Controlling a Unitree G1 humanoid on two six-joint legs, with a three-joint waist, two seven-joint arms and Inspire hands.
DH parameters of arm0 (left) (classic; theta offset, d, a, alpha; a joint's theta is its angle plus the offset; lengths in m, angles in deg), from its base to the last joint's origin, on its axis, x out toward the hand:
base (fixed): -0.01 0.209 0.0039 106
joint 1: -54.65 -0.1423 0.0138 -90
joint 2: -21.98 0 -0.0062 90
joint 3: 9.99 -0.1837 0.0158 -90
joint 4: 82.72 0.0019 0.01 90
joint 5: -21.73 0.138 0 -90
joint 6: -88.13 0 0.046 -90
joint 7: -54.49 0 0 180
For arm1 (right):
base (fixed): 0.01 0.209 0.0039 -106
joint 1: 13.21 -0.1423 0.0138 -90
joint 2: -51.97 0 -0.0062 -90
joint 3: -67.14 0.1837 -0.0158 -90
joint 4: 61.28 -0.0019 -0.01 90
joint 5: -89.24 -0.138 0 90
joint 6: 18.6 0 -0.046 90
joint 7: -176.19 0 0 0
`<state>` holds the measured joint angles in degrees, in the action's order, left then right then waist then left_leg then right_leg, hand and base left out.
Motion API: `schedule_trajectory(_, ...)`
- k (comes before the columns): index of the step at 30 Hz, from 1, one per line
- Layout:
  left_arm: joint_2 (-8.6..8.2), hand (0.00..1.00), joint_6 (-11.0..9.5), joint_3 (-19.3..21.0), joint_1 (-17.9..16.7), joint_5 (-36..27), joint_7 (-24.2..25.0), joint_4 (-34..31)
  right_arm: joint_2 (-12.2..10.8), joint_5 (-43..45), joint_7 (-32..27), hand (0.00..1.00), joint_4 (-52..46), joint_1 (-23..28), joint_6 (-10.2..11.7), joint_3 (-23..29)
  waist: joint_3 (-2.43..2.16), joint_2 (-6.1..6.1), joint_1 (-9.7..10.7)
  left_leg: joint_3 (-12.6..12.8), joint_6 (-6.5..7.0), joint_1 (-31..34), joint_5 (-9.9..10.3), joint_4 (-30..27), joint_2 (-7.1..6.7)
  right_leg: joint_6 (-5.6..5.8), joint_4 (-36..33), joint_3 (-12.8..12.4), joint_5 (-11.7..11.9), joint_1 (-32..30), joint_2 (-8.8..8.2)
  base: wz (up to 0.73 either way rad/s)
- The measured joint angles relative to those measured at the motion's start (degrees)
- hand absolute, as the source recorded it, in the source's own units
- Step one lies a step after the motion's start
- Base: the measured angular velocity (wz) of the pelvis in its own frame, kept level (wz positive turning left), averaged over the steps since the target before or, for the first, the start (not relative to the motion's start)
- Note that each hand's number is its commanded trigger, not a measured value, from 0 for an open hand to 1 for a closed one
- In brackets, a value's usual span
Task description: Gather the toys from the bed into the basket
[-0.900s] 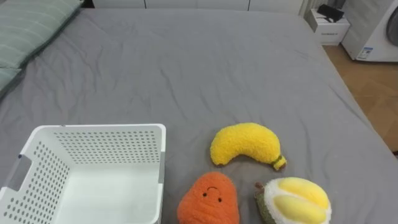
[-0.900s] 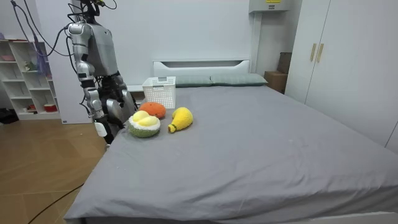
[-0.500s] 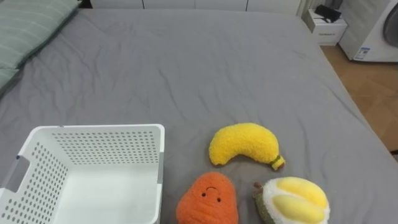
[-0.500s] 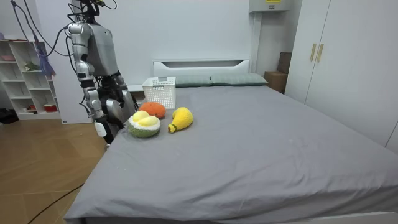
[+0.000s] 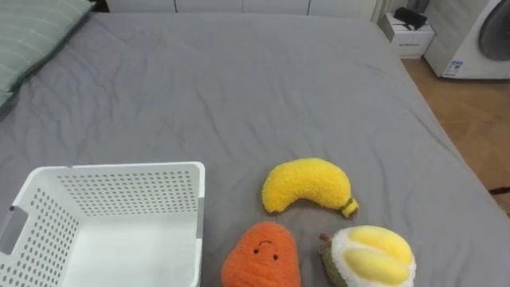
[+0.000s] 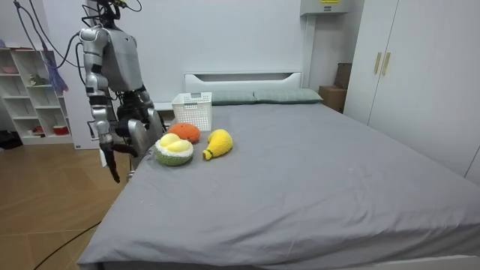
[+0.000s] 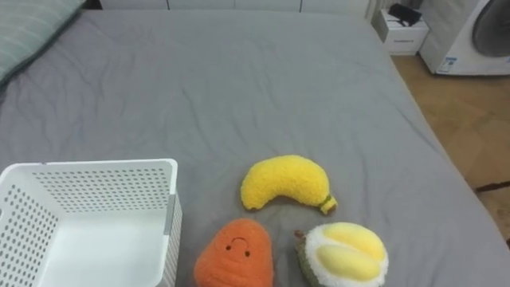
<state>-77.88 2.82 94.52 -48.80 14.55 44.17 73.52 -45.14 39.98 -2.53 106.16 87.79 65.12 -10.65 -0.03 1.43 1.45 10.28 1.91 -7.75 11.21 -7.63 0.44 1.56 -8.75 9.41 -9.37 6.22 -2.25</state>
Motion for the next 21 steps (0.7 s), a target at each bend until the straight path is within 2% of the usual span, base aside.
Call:
schedule_trajectory(4, 1.33, 0.00, -0.1, 1.3, -0.1, 0.4, -0.2, -0.2, 2.1, 1.3, -4.8, 0.00, -3.0, -0.3, -0.9, 5.4, 0.03, 0.76, 0.8, 0.4, 0.02, -0.1, 0.0, 0.0, -0.06, -0.03, -1.0, -0.3, -0.2, -0.7, -0.15, -0.10)
schedule_trajectory(6, 1.75, 0.00, -0.1, 2.4, -0.2, 0.5, -0.8, -1.8, 3.3, 4.9, -10.2, 0.00, -11.5, -0.8, -0.9, 8.5, 0.21, 1.58, 1.4, 0.9, 0.05, -0.4, 0.0, 0.0, -0.11, 0.02, -1.5, -0.8, -0.2, -0.8, -0.21, -0.14)
schedule_trajectory(8, 1.84, 0.00, 0.1, 2.2, 0.1, 0.5, -1.8, -1.9, 4.4, 7.8, -13.6, 0.00, -18.4, -2.4, -0.2, 8.6, 0.33, 2.11, 1.4, 1.7, 0.07, -0.3, 0.0, 0.1, -0.02, -0.01, -2.0, -1.2, -0.3, -1.5, -0.23, -0.19)
schedule_trajectory(10, 2.00, 0.00, 0.0, 2.0, 0.1, 0.5, -2.1, -1.9, 4.5, 10.5, -16.2, 0.00, -24.8, -3.8, 0.9, 8.7, 0.42, 2.89, 1.3, 2.0, 0.06, 0.3, 0.0, 0.0, 0.12, -0.14, -2.0, -1.4, -0.1, -2.0, -0.13, -0.10)
schedule_trajectory(12, 2.40, 0.00, 0.0, 0.9, -0.4, 0.6, -2.0, -2.1, 4.5, 14.2, -19.6, 0.00, -36.1, -4.2, 1.0, 8.7, 0.34, 3.44, 1.3, 2.1, 0.05, 0.5, 0.0, -0.2, 0.10, -0.09, -2.0, -1.4, -0.1, -2.3, -0.14, 0.00)
schedule_trajectory(15, 2.76, 0.00, 0.0, -0.1, -0.7, 0.6, -2.0, -2.6, 4.4, 23.5, -22.8, 0.00, -49.2, -4.7, 1.9, 7.8, 0.05, 2.98, 1.1, 2.2, 0.07, 1.3, 0.0, -0.1, 0.06, -0.01, -1.9, -1.6, 0.0, -3.3, -0.05, 0.01)
schedule_trajectory(17, 2.74, 0.00, 0.0, -0.2, -0.7, 1.3, -1.8, -2.8, 4.3, 29.7, -23.9, 0.00, -55.9, -5.0, 2.0, 6.7, 0.09, 2.76, 1.0, 2.2, 0.06, 1.3, 0.0, 0.0, 0.10, 0.02, -1.9, -1.5, 0.1, -3.2, -0.01, 0.02)
schedule_trajectory(18, 2.75, 0.00, -0.1, -0.2, -0.6, 1.8, -1.5, -2.8, 4.4, 33.9, -23.9, 0.00, -59.3, -5.2, 2.9, 6.1, 0.27, 2.34, 0.8, 2.2, 0.05, 1.3, 0.0, 0.1, 0.12, 0.02, -1.9, -1.4, 0.1, -3.2, 0.00, 0.03)
schedule_trajectory(21, 2.60, 0.00, 0.0, -1.4, -0.5, 1.9, -1.5, -3.8, 4.6, 41.0, -23.5, 0.00, -64.0, -5.7, 3.2, 3.2, 0.32, 2.09, -0.3, 2.2, 0.04, 1.6, 0.0, 0.2, 0.18, 0.02, -1.9, -1.4, 0.2, -3.3, 0.05, 0.00)
